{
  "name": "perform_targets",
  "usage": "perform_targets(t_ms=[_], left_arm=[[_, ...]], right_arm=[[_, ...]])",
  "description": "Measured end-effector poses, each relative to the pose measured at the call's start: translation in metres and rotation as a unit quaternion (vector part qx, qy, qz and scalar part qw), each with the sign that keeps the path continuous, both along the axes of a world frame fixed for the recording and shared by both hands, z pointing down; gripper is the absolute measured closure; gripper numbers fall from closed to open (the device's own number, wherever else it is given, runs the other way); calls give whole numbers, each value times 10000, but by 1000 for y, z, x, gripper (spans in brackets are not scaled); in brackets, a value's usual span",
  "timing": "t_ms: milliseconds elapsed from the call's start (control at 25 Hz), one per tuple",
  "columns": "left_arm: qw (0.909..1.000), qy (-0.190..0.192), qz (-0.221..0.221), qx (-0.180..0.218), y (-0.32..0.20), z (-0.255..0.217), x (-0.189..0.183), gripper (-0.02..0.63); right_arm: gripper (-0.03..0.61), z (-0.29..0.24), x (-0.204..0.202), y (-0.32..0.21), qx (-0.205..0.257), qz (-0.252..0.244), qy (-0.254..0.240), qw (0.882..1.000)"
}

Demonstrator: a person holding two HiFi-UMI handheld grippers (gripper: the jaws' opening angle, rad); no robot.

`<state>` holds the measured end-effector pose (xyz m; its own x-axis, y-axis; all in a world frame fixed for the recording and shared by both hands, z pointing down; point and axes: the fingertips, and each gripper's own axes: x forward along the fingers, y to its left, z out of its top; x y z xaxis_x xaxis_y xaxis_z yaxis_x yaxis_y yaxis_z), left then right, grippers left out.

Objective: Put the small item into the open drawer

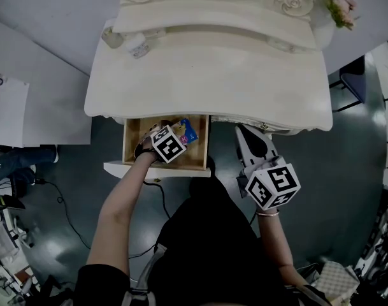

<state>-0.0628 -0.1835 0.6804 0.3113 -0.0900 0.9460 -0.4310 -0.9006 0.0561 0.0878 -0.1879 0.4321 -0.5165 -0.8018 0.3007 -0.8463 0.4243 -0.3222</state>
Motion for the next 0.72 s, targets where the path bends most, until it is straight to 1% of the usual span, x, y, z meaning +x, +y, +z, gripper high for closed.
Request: perform_targets(t_ms=[280,520,720], left_arm=[[9999,-96,15,-40,-5,12,-2,189],[9998,-123,-76,-108,-9,20,-4,189],[9998,-139,-12,-150,-10,24,-2,187]], right_arm=[[574,2,-1,-2,-36,18,27,10000],[574,3,-2,-3,-76,45,44,10000],[574,5,-1,-6,-91,54,54,9999]])
